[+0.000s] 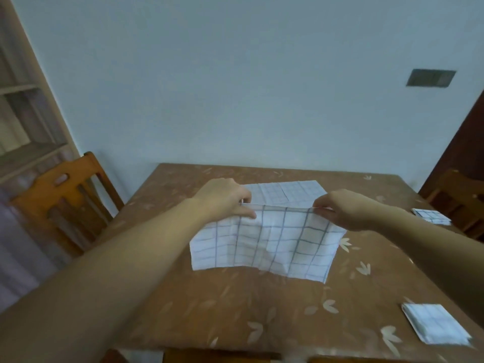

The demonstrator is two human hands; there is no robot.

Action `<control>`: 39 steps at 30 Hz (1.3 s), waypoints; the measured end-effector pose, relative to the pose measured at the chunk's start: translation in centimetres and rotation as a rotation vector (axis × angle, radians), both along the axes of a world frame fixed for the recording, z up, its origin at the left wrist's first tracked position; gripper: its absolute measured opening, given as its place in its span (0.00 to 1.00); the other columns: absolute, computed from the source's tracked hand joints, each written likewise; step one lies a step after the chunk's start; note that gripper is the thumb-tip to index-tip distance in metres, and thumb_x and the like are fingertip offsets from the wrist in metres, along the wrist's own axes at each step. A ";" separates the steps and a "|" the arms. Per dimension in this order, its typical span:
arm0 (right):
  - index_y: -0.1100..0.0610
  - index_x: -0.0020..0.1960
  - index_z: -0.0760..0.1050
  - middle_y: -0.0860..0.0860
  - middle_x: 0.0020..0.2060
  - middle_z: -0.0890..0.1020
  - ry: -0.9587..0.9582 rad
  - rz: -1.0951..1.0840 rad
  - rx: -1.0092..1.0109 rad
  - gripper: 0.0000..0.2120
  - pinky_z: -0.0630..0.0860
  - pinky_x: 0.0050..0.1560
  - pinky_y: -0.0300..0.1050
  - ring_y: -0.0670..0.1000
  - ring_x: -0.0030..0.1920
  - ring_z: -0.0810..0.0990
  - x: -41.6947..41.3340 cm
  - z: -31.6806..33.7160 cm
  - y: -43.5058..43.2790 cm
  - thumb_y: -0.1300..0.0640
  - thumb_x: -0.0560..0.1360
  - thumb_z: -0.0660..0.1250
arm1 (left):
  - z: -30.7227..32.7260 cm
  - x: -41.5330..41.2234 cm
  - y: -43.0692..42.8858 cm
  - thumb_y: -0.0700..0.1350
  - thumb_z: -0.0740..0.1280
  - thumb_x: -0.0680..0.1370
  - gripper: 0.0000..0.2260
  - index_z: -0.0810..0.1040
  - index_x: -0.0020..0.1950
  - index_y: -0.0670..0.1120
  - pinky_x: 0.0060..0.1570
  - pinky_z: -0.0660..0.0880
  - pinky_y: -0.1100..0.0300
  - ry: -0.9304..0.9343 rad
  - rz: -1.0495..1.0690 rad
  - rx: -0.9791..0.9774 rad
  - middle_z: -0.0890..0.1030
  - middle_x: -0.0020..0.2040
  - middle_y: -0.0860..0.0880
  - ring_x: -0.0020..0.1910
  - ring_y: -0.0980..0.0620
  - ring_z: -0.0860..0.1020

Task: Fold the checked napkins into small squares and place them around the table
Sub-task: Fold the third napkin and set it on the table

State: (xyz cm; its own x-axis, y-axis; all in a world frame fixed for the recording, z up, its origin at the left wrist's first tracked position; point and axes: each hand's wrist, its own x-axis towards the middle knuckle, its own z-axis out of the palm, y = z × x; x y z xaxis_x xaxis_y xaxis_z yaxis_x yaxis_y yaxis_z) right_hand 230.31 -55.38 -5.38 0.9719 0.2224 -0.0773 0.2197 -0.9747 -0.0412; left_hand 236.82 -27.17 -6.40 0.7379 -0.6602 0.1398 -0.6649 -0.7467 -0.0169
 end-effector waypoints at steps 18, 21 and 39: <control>0.64 0.45 0.78 0.53 0.35 0.75 0.205 0.203 0.175 0.14 0.67 0.36 0.44 0.50 0.36 0.73 -4.5 1.0 9.5 0.53 0.78 0.64 | 5.8 -6.9 2.1 0.53 0.66 0.77 0.07 0.81 0.46 0.53 0.40 0.71 0.58 -0.024 0.066 0.098 0.75 0.40 0.57 0.44 0.52 0.75; 0.63 0.45 0.79 0.55 0.38 0.79 0.246 0.225 0.317 0.14 0.74 0.48 0.49 0.53 0.41 0.77 -4.6 1.1 7.2 0.52 0.78 0.66 | 5.0 -6.5 3.4 0.53 0.65 0.77 0.06 0.79 0.43 0.55 0.43 0.74 0.56 -0.024 0.230 -0.030 0.78 0.44 0.56 0.46 0.51 0.77; 0.63 0.57 0.78 0.57 0.47 0.85 0.307 -0.382 1.562 0.11 0.79 0.51 0.50 0.55 0.47 0.84 -3.4 -0.5 -1.9 0.59 0.78 0.64 | -8.4 -10.3 -2.7 0.74 0.56 0.72 0.33 0.82 0.60 0.51 0.58 0.75 0.44 1.444 0.776 -1.335 0.83 0.57 0.43 0.56 0.42 0.81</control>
